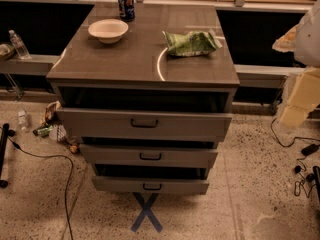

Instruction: Move green jalapeno chip bag near paper bowl

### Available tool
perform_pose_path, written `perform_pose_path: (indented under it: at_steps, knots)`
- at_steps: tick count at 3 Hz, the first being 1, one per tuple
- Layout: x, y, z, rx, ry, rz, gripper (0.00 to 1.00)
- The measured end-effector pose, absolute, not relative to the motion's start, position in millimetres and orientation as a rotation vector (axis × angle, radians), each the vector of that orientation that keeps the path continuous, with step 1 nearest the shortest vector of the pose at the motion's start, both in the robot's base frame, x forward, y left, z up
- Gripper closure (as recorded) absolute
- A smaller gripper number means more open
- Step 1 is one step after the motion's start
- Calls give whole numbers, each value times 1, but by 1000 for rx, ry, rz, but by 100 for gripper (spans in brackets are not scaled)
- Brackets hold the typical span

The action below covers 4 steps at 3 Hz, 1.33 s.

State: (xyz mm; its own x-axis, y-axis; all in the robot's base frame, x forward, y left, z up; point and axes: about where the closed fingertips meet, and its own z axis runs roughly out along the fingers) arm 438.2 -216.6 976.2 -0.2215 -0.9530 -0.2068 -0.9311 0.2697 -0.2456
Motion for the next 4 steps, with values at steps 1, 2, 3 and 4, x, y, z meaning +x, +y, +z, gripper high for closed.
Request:
perform_pose_path:
  at_steps: [1, 2, 3, 4]
  knots:
    - [442, -216, 977, -1718, 2226, -104, 0]
    - [473, -216, 980, -1666, 2175, -79, 0]
    - [532, -220, 982, -1530, 2084, -21, 0]
    - [581, -215, 986, -1415, 1993, -54, 0]
